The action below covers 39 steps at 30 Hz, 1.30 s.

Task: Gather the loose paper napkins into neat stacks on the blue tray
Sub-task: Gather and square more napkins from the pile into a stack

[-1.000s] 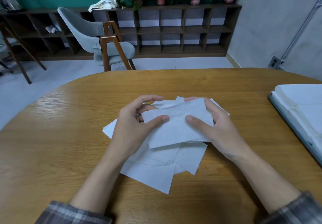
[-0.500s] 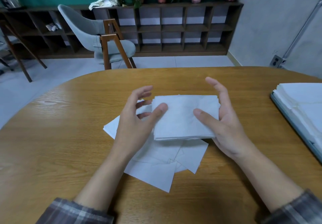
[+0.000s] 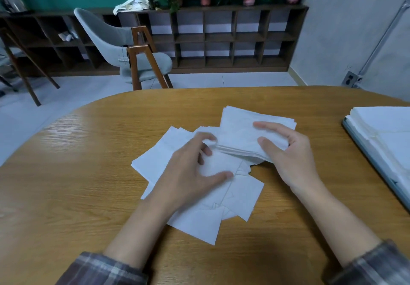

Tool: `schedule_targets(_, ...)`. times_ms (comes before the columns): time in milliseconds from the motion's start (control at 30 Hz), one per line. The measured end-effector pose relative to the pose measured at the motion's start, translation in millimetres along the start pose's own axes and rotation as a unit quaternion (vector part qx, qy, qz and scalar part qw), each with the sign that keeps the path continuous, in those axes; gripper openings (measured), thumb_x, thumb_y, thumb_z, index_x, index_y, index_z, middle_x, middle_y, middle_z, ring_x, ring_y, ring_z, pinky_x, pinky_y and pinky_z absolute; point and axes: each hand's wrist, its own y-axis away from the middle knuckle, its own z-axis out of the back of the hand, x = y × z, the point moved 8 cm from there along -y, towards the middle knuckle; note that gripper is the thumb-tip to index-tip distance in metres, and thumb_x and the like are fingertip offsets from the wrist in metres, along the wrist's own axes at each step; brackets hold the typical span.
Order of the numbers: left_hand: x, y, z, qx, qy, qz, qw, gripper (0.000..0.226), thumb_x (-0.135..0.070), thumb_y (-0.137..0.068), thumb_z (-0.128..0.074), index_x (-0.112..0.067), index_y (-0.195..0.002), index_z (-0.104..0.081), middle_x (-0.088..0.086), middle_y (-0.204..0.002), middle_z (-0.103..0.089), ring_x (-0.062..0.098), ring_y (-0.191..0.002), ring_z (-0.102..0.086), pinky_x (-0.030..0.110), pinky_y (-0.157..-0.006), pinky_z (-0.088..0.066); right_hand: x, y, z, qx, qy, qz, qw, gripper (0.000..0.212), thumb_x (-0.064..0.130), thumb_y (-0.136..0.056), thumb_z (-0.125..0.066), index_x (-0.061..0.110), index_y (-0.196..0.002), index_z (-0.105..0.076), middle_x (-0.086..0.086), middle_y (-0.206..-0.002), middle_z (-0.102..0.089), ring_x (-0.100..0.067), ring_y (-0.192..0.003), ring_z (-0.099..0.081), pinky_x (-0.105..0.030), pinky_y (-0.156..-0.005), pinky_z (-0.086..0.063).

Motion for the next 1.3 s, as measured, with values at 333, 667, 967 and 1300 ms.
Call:
schedule_targets(333, -10, 4, -14, -0.002, -0.077, -0.069, 0.995, 0.014, -0.033, -0.084, -0.079, -0.036, -0.085, -0.066, -0.017, -0.096, -0.057, 0.008, -0.093, -0.058, 0.035, -0.078, -0.052, 0, 0, 2, -0.013, 0.01, -0.002, 1.0, 0.034, -0.001, -0.097, -0.065, 0.025, -0.111, -0.08, 0.029, -0.114, -0.074, 0.015, -0.119, -0.059, 0.002, -0.095, -0.036)
schedule_targets(667, -24, 4, 9, 0.006, 0.104, -0.066, 0.992, 0.014, -0.007, -0.091, -0.075, -0.019, -0.085, -0.072, -0.012, -0.101, -0.077, 0.012, -0.104, -0.07, 0.02, -0.089, -0.046, 2, -1, 8, -0.029, 0.016, -0.005, 0.999, 0.035, 0.001, -0.098, -0.063, 0.028, -0.114, -0.078, 0.031, -0.116, -0.073, 0.014, -0.12, -0.058, 0.0, -0.098, -0.038)
schedule_targets(967, -17, 0, 26, -0.056, 0.317, -0.026, 0.947, 0.01, 0.009, -0.099, -0.061, 0.005, -0.09, -0.064, -0.011, -0.073, -0.069, -0.002, -0.06, -0.053, 0.009, -0.057, -0.037, 17, 3, 0, 0.04, 0.007, 0.041, 0.998, 0.025, 0.019, -0.099, -0.07, 0.027, -0.123, -0.075, 0.024, -0.123, -0.072, 0.005, -0.123, -0.06, -0.008, -0.098, -0.041)
schedule_targets(1300, -26, 2, 19, -0.051, 0.229, -0.054, 0.971, 0.006, -0.011, -0.097, -0.074, -0.012, -0.095, -0.069, -0.005, -0.092, -0.076, 0.012, -0.094, -0.073, 0.03, -0.082, -0.053, 30, 23, -31, 0.047, 0.137, 0.159, 0.977, 0.026, 0.016, -0.086, -0.083, 0.032, -0.107, -0.078, 0.014, -0.107, -0.076, 0.008, -0.104, -0.061, -0.004, -0.087, -0.038)
